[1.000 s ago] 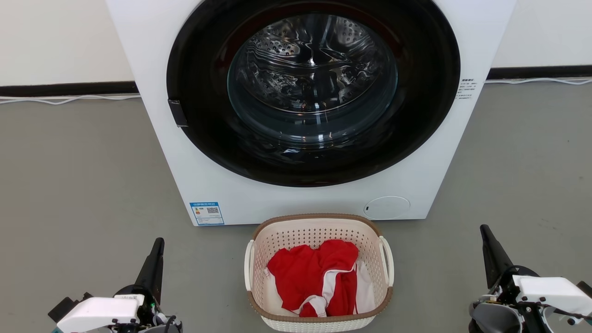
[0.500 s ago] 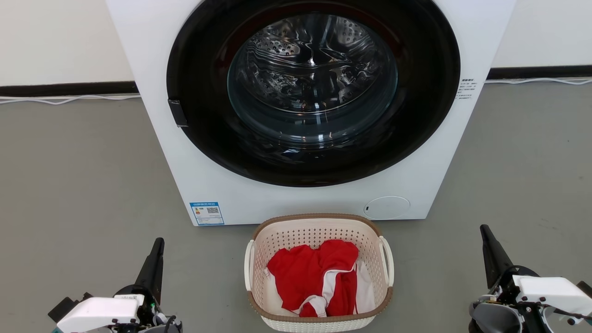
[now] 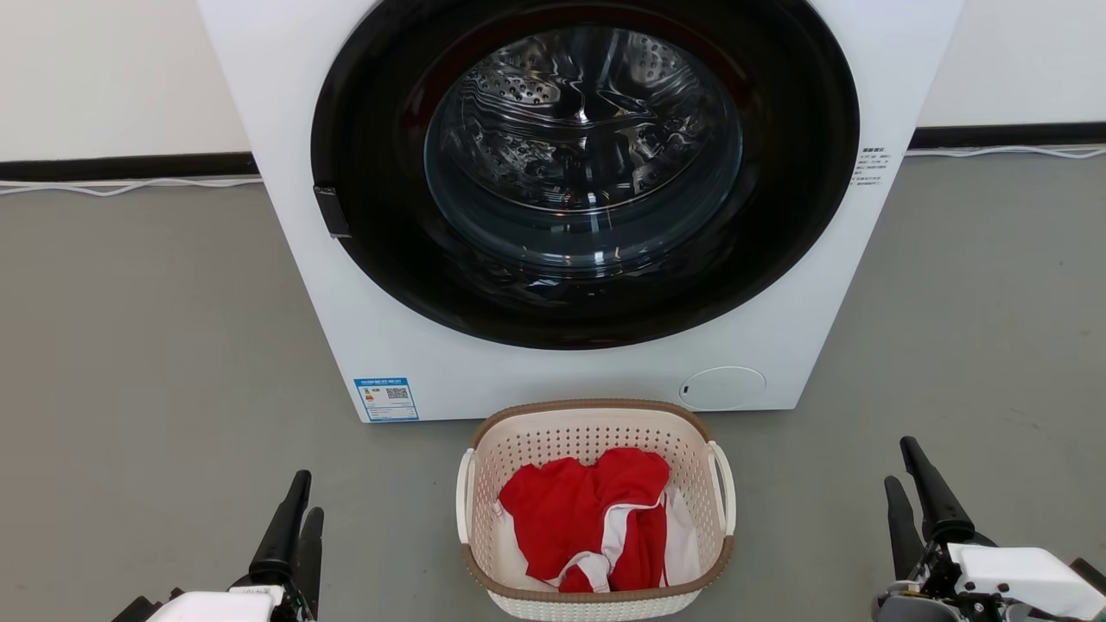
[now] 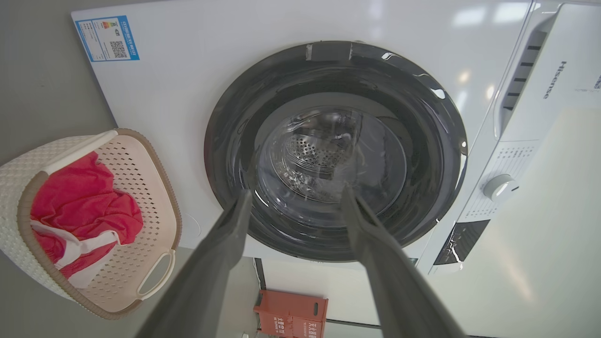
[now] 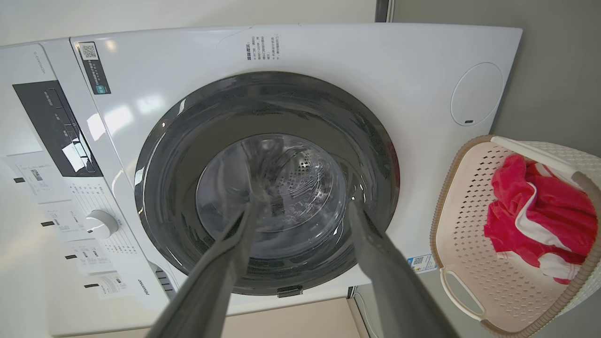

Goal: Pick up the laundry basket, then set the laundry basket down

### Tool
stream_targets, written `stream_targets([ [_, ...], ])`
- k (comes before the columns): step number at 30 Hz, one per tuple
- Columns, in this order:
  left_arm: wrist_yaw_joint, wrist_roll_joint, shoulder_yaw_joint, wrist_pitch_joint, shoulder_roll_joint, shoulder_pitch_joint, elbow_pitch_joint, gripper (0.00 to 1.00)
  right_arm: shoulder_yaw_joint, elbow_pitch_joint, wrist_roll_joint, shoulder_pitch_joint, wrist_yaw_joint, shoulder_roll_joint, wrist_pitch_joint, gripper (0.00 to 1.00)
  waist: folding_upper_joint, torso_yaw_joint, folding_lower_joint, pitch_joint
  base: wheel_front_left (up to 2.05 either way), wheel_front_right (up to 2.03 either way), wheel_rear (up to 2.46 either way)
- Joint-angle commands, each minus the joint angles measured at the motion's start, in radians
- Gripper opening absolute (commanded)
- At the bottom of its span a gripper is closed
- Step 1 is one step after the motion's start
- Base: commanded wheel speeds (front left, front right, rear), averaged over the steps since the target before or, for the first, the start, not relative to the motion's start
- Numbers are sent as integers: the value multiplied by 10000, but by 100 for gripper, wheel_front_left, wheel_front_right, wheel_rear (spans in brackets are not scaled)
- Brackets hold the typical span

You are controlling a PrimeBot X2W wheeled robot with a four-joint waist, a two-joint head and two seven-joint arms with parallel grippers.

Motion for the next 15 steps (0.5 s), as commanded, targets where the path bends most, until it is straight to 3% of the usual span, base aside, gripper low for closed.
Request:
stream_targets([
  [1,-12,87,-13,-103,55,-272,-315,100,43,-334,-165,-166,14,-64,-111,100,0,-3,1,10,0,0,0],
  [15,119,1265,-109,-544,77,-184,-422,100,-3,-666,-2278,-42,23,-70,-552,100,0,-45,-4,20,0,0,0],
])
